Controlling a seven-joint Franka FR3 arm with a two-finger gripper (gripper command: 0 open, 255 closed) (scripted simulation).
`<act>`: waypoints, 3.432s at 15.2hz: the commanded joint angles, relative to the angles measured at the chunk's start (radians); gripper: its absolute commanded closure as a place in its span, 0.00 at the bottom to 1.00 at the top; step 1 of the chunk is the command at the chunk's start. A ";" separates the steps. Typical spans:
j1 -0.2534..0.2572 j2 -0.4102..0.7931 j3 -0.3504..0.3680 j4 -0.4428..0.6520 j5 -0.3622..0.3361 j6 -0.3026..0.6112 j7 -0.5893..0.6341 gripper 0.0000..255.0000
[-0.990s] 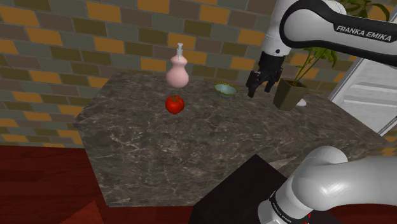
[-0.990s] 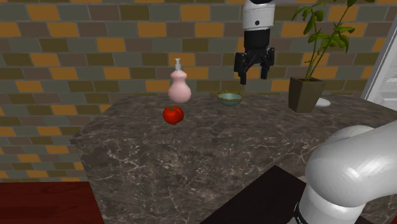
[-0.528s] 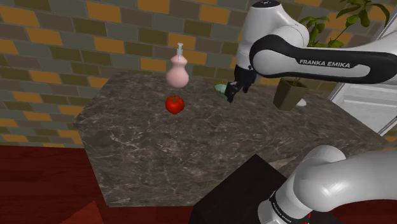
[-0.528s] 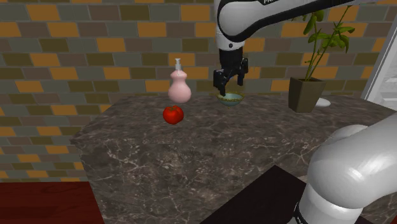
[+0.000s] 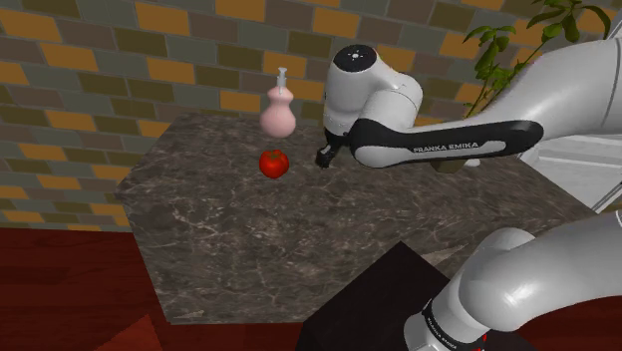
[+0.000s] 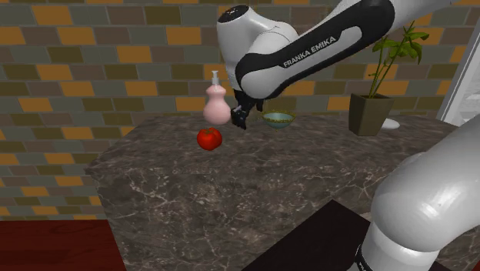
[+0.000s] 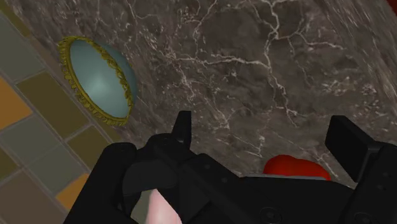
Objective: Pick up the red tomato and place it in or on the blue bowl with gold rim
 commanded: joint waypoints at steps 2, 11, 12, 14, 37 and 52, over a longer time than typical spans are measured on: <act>-0.024 0.084 0.071 0.005 -0.138 0.092 0.083 0.00; -0.093 0.428 0.255 0.136 -0.731 0.139 0.440 0.00; -0.088 0.472 0.265 0.157 -0.800 0.122 0.475 0.00; -0.071 0.560 0.277 0.200 -0.934 0.078 0.536 0.00; -0.066 0.727 0.240 0.297 -1.131 0.054 0.600 1.00; -0.085 0.626 0.253 0.302 -1.026 0.083 0.480 1.00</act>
